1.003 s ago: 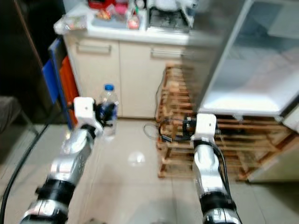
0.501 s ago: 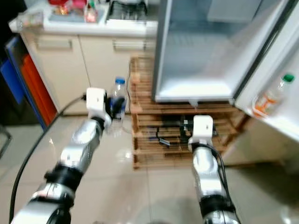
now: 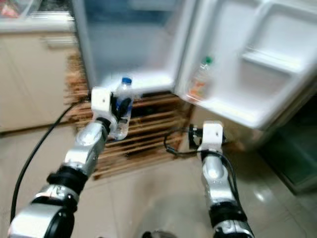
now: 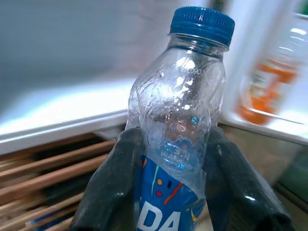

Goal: Restocking fridge

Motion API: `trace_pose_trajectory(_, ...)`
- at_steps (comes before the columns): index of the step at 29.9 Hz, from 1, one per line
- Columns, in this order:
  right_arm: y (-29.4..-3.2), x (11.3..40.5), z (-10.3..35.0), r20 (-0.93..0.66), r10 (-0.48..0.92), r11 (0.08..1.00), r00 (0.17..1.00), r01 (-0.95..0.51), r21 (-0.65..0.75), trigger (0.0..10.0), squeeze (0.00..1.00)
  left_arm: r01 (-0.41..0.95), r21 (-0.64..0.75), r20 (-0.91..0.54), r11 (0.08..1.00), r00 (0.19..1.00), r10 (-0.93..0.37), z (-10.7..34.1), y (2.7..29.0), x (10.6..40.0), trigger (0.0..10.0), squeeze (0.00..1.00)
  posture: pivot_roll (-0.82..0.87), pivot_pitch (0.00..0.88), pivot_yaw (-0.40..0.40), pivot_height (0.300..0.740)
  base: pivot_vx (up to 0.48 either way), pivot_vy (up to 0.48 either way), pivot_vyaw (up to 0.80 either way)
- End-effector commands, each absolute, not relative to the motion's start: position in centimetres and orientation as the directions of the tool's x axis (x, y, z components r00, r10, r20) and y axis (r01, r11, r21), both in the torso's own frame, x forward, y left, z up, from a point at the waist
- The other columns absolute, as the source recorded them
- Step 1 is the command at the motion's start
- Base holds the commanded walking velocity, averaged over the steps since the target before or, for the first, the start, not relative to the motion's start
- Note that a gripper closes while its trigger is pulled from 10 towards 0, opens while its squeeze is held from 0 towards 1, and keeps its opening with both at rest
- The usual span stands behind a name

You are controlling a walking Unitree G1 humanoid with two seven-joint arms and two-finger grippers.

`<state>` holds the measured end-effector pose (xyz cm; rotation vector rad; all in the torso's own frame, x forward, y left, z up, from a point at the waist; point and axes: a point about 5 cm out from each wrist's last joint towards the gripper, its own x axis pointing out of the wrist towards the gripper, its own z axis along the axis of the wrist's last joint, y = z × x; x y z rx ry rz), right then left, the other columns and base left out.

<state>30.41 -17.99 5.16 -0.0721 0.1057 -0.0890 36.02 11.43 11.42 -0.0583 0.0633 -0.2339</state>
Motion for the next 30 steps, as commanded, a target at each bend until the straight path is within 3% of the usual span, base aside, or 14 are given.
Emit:
trace_pose_trajectory(1,-18.6,30.5,5.5,-0.092,-0.107,0.992,0.99,0.099,-0.082,10.0,0.0,0.251,-0.053,-0.009,0.967,0.968,-0.252,12.6,10.6,36.5,10.0,0.0,-0.19,0.0,-0.004,0.74,0.0,0.0,-0.78)
trace_pose_trajectory(13,-18.6,29.9,5.3,-0.069,-0.139,0.988,0.988,0.133,-0.082,10.0,0.0,0.372,-0.01,0.026,0.928,0.928,-0.372,13.3,7.7,36.5,10.0,0.0,-0.23,0.0,0.062,0.74,0.0,0.0,-0.78)
trace_pose_trajectory(21,-18.3,30.1,5.6,-0.049,-0.126,0.989,0.991,0.122,-0.08,10.0,0.0,0.347,-0.038,0.08,0.937,0.936,-0.344,14.4,8.2,37.1,10.0,0.0,-0.23,0.0,0.067,0.74,0.0,0.0,0.0)
trace_pose_trajectory(25,-18.3,30.1,5.8,-0.037,-0.121,0.99,0.992,0.118,-0.071,10.0,0.0,0.319,-0.114,0.128,0.941,0.944,-0.305,15.2,9.1,37.2,10.0,0.0,-0.22,0.0,0.061,0.74,0.0,0.48,0.0)
trace_pose_trajectory(30,-18.3,30.1,5.8,-0.037,-0.112,0.991,0.993,0.109,-0.073,10.0,0.0,0.325,-0.072,0.148,0.943,0.938,-0.312,15.4,9.0,37.0,10.0,0.0,-0.21,0.0,0.052,0.74,0.0,0.48,0.0)
